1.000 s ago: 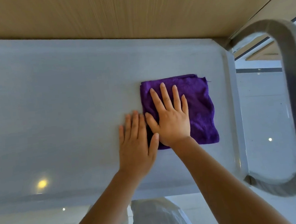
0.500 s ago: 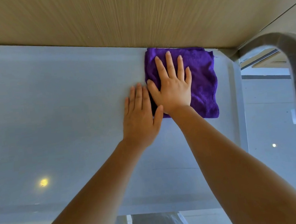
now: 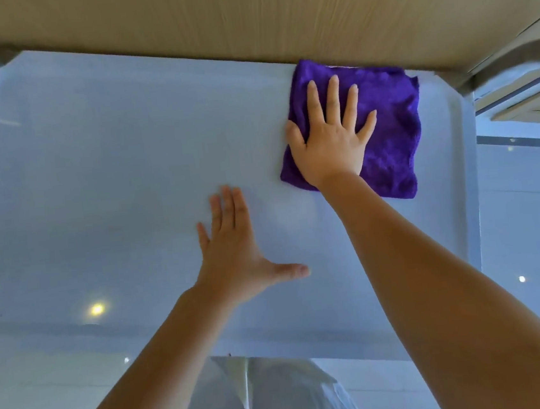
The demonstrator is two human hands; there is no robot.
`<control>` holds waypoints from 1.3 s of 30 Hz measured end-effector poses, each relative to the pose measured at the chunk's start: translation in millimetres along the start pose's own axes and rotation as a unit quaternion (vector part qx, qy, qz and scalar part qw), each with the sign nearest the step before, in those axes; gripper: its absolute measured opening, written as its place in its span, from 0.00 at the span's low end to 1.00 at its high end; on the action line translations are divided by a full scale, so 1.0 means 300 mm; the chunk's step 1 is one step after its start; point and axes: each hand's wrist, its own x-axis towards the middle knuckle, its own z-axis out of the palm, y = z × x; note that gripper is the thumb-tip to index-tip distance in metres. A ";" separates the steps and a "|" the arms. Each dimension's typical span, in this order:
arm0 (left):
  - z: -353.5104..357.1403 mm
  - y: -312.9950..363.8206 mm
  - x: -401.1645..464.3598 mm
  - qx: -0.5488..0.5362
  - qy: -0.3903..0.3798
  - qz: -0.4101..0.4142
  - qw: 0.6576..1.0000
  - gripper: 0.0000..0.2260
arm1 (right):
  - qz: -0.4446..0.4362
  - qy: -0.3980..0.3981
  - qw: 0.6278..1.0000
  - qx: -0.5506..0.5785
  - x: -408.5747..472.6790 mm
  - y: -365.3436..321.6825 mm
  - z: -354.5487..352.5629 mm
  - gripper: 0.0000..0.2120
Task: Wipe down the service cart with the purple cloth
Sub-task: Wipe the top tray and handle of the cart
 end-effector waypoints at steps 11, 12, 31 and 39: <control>-0.030 -0.129 -0.031 -0.080 0.012 0.142 0.987 0.62 | -0.106 -0.048 0.993 -0.034 -0.280 -0.223 0.090 0.29; -0.035 -0.146 -0.037 -0.097 0.007 0.154 0.983 0.61 | -0.107 -0.050 0.992 -0.037 -0.302 -0.231 0.096 0.29; -0.153 -0.649 -0.236 0.084 0.053 0.035 0.995 0.54 | 0.020 -0.044 0.998 -0.035 -0.484 -0.398 0.136 0.28; -0.203 -0.783 -0.238 0.034 0.039 0.117 0.992 0.52 | 0.010 -0.047 0.998 -0.037 -0.532 -0.599 0.176 0.28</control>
